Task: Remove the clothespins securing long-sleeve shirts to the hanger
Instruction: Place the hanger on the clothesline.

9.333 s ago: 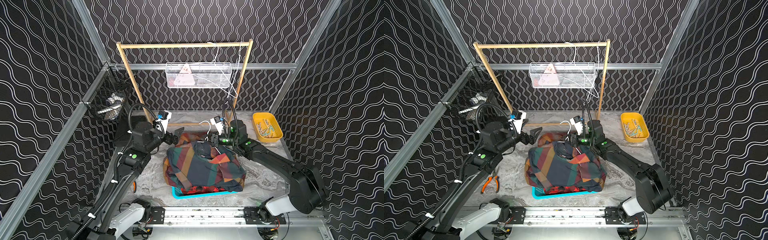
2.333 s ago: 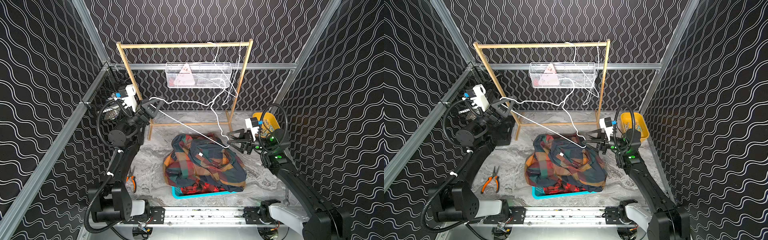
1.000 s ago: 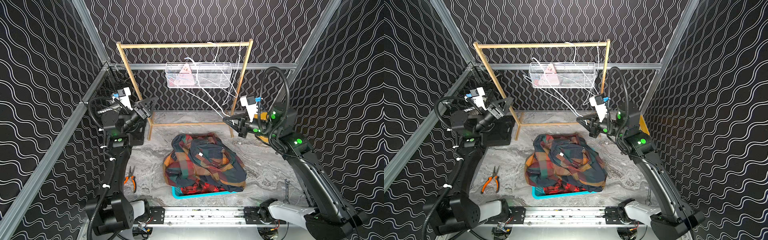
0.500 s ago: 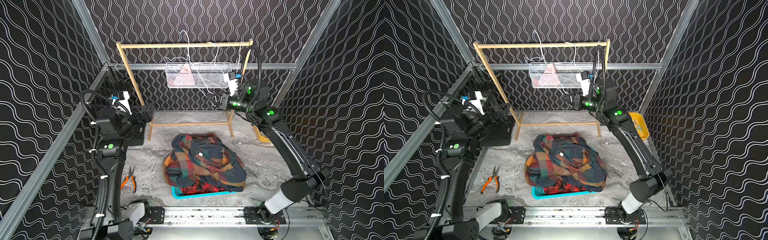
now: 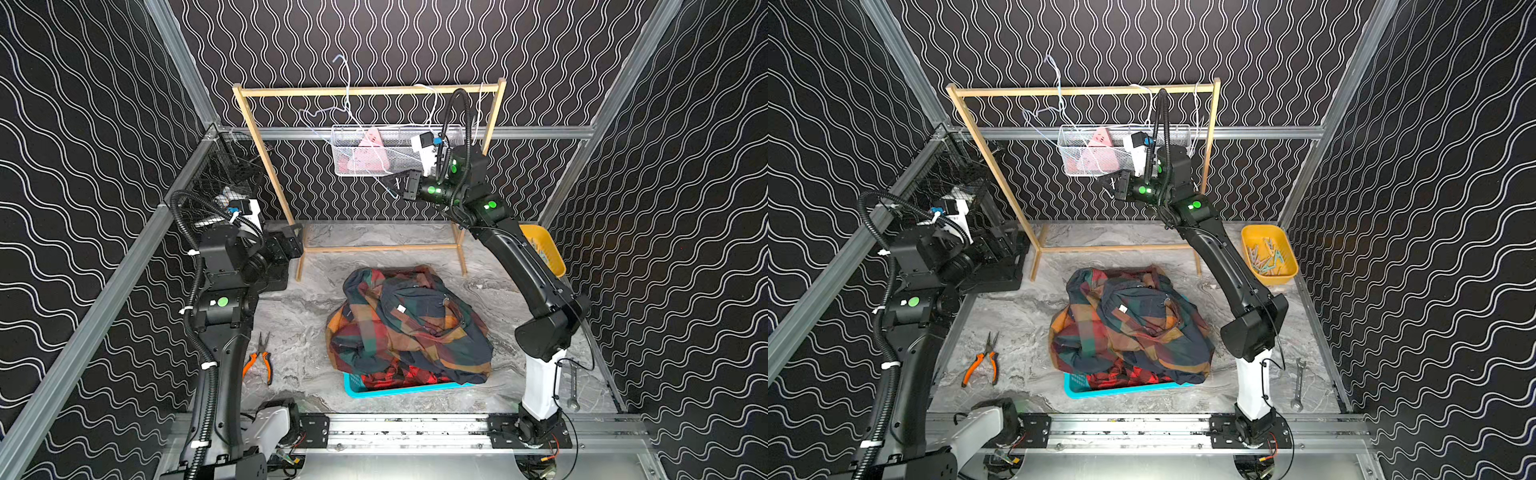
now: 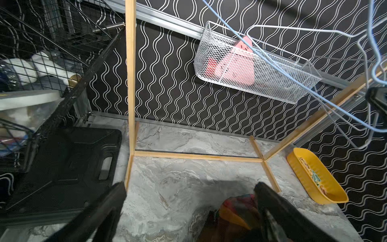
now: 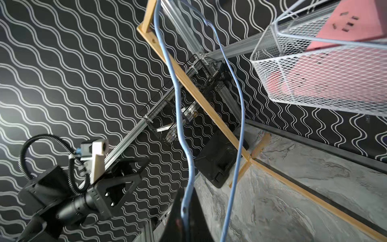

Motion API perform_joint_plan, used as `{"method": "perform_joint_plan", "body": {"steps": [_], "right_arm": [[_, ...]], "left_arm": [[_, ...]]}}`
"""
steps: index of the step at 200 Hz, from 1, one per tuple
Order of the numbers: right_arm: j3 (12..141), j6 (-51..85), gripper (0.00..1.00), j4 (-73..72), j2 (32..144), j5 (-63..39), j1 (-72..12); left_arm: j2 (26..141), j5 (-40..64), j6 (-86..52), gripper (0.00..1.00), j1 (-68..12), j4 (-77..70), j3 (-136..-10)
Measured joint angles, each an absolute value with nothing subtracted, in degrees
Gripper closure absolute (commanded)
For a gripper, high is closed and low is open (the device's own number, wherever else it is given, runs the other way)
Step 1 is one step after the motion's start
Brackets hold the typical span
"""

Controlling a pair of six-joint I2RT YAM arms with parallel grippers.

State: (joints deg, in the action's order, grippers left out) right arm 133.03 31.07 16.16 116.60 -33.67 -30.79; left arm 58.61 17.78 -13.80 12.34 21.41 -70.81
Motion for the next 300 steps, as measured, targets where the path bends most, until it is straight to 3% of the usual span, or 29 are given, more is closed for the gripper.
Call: {"method": "perform_joint_plan", "body": {"steps": [72,166,223,278,300], "right_arm": [[138.72,35.24,1.00,14.11,126.08,-33.58,-31.18],[133.78,36.42,1.00,11.99,123.94,-32.49,-33.28],[123.96,36.34,0.55,10.37,116.95,-30.76,-34.17],[112.84,31.99,0.33,8.95,103.88,-28.38,-34.37],[105.03,28.95,0.30,9.54,97.21,-26.94,-34.37]], "left_arm": [[58.39,15.88,-13.15,0.01,11.94,22.81,-69.78],[57.84,14.81,-11.97,0.01,11.42,23.68,-69.06],[57.47,13.74,-11.84,0.01,11.16,24.10,-68.55],[56.80,13.32,-11.84,0.01,11.07,23.94,-67.53],[56.77,13.37,-11.86,0.01,11.07,23.94,-67.13]]}}
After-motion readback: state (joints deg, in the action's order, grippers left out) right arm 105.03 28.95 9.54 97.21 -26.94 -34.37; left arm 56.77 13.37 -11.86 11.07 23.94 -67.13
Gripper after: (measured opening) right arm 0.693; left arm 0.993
